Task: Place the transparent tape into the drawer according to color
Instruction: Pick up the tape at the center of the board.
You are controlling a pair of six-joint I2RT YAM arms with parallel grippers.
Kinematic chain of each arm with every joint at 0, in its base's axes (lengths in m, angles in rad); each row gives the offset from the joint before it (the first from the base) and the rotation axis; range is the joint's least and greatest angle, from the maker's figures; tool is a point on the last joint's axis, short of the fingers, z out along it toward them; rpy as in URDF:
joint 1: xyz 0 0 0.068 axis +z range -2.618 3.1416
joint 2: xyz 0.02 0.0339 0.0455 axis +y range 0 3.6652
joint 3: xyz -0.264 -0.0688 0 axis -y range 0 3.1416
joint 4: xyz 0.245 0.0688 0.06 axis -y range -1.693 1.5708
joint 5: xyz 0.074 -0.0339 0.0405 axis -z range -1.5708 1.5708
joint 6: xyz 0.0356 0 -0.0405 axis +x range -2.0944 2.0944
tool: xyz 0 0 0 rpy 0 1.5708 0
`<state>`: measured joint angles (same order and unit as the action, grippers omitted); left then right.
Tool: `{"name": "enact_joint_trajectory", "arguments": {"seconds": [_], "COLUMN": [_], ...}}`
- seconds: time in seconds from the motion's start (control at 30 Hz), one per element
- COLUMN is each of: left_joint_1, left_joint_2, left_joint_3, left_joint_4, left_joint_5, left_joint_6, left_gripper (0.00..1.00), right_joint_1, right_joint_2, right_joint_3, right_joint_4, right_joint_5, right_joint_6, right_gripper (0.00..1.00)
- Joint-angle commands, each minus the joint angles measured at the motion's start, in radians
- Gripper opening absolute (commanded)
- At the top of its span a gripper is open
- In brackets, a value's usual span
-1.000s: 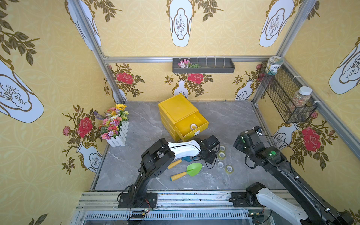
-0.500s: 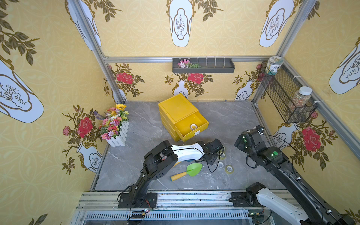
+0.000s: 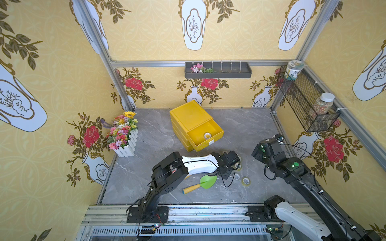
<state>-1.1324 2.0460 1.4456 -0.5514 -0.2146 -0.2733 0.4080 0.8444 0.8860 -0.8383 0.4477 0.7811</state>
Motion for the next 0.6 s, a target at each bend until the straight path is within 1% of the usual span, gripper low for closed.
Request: {"name": "enact_joint_trajectory", "arguments": {"seconds": [0.0,0.2,0.37,0.57], "left_joint_1": [0.002,0.018,0.033,0.088], "left_joint_2": [-0.027,-0.119,-0.235,-0.378], "left_joint_3": [0.022,0.044,0.065,0.113], "left_joint_4": [-0.038,-0.054,-0.08,-0.11], "left_joint_5": [0.008,0.033,0.03,0.05], "left_joint_6": [0.003,0.0,0.0,-0.011], "left_gripper": [0.41,0.39,0.39,0.39], "right_joint_1": [0.001,0.001,-0.001,-0.001], "right_joint_2": [-0.001,0.004,0.009,0.024], "right_joint_3": [0.007,0.011,0.019,0.029], "right_joint_4": [0.005,0.004,0.009,0.018], "right_joint_5": [0.005,0.005,0.001,-0.003], "right_joint_6": [0.003,0.001,-0.002,-0.009], "right_gripper": [0.83,0.83,0.83,0.83]}}
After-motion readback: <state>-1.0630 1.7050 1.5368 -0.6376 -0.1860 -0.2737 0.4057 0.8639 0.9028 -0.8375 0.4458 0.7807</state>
